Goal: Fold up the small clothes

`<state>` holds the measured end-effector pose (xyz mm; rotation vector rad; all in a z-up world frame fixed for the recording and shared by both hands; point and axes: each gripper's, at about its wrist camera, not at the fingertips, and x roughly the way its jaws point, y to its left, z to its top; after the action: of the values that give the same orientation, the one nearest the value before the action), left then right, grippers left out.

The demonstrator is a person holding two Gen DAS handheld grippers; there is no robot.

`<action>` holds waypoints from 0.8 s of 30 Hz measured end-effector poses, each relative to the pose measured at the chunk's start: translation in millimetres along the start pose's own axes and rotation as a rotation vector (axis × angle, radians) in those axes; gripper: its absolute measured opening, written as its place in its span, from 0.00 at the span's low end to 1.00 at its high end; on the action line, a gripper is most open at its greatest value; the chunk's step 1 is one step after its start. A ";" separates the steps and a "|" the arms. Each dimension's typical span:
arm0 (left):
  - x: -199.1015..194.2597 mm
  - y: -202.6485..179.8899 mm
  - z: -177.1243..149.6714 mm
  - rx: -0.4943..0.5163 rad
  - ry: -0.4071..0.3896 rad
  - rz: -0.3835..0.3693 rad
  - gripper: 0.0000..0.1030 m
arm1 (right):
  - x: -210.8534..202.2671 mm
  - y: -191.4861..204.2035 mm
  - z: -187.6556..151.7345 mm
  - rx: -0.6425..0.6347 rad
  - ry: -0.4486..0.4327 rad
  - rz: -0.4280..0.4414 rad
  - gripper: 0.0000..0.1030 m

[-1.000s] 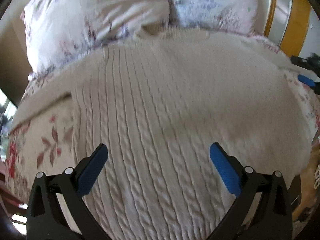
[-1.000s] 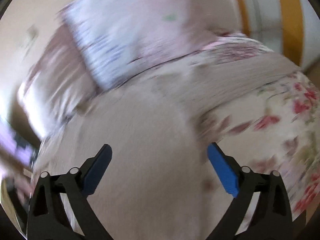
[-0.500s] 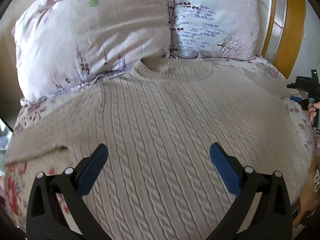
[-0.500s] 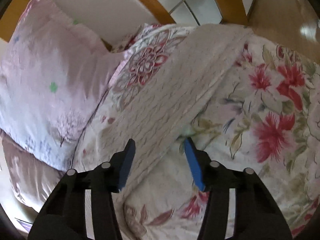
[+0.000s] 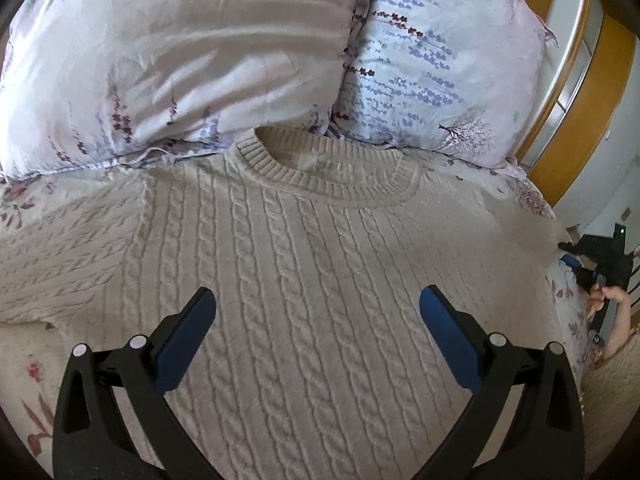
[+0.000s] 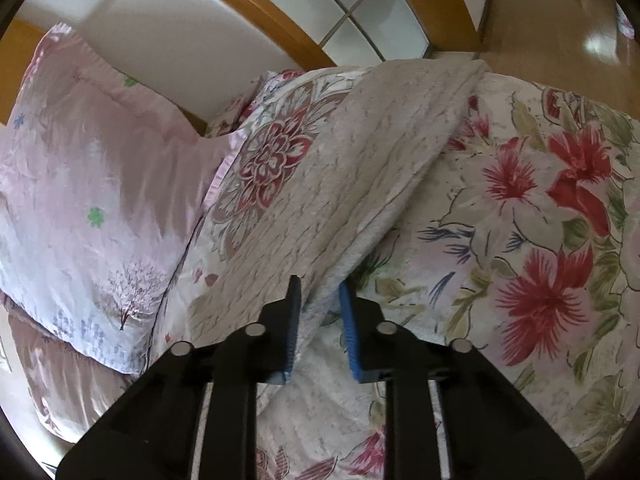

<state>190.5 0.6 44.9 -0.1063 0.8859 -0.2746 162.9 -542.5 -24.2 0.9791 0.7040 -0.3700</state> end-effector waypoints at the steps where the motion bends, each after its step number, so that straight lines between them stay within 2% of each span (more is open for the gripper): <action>1: 2.9 0.3 0.8 -0.006 0.007 -0.005 0.98 | -0.6 -0.8 0.2 0.001 -0.007 0.002 0.15; 3: 7.7 2.3 1.8 -0.015 0.019 -0.006 0.98 | -2.4 0.6 0.2 -0.015 -0.022 0.003 0.10; 9: 14.6 13.4 2.8 -0.052 0.021 -0.007 0.98 | -24.1 38.8 -7.2 -0.185 -0.133 0.039 0.09; 12: 14.7 21.6 5.3 -0.101 0.019 -0.039 0.98 | -36.3 70.4 -17.4 -0.274 -0.150 0.119 0.09; 14: 12.4 27.1 5.8 -0.140 -0.004 -0.082 0.98 | -41.9 95.4 -33.2 -0.343 -0.126 0.193 0.09; 16: 9.4 30.7 6.8 -0.163 -0.031 -0.112 0.98 | -42.3 121.4 -56.7 -0.415 -0.077 0.268 0.09; 19: 4.8 31.5 7.5 -0.169 -0.064 -0.138 0.98 | -27.5 153.3 -104.6 -0.527 0.058 0.353 0.09; 21: 3.3 31.6 8.0 -0.175 -0.071 -0.152 0.98 | -10.3 164.9 -136.9 -0.586 0.154 0.358 0.09; 24: 5.9 36.7 6.8 -0.217 -0.052 -0.181 0.98 | 23.8 170.3 -178.5 -0.637 0.284 0.299 0.09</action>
<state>206.4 34.0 37.2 -0.3943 0.8537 -0.3419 212.4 -300.9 0.8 0.5146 0.8459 0.2572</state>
